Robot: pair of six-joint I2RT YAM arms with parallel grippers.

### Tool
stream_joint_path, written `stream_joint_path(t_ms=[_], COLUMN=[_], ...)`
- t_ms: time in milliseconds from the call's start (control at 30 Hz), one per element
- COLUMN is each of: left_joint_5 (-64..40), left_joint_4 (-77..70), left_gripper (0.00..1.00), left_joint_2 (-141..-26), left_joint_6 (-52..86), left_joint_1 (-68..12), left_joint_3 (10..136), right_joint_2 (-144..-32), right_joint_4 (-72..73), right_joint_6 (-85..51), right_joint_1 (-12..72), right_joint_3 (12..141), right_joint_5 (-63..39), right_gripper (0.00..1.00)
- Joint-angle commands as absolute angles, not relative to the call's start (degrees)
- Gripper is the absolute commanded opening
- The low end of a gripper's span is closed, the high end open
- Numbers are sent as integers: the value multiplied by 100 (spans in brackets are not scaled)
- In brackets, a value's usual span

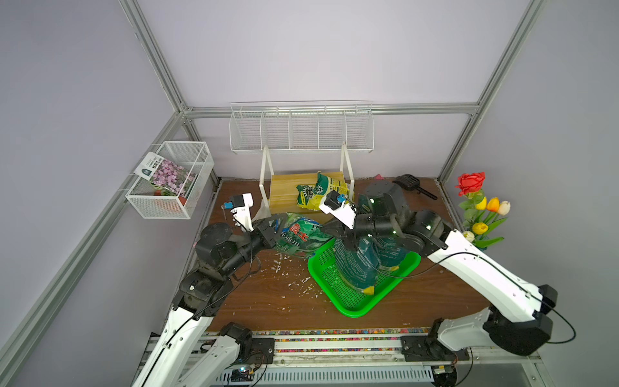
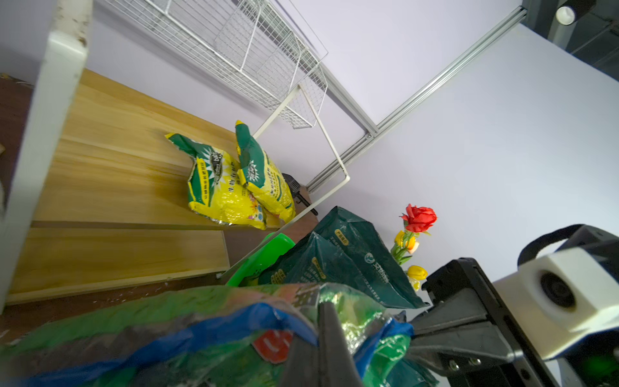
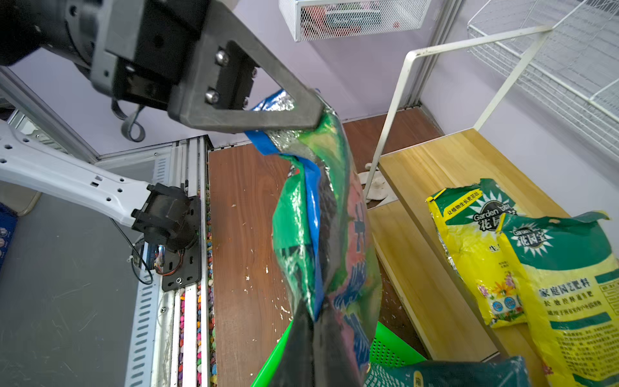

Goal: Take down the fertilizer bag from the shelf
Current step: Place the fertilizer bag in the storage box.

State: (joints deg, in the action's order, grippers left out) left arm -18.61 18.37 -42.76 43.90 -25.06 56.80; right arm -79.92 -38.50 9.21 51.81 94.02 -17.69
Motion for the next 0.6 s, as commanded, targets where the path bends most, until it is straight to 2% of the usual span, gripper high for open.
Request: stream_joint_path(t_ms=[0, 300, 567], left_joint_5=[-1990, -2747, -2678], left_joint_4=[591, -581, -845], left_gripper=[0, 0, 0], left_joint_2=[-4271, -4902, -4929], left_joint_6=[4568, 5427, 5412], left_joint_1=[-2471, -2488, -2753], left_joint_3=[5800, 5204, 4723], right_joint_2=[-7502, -7006, -6635], right_joint_4=[-3827, -4527, -4906], right_joint_6=[816, 705, 557], right_joint_1=[5483, 6055, 6082], right_joint_3=[9400, 9433, 9143], right_joint_5=[-1516, -675, -220], right_gripper=[0, 0, 0])
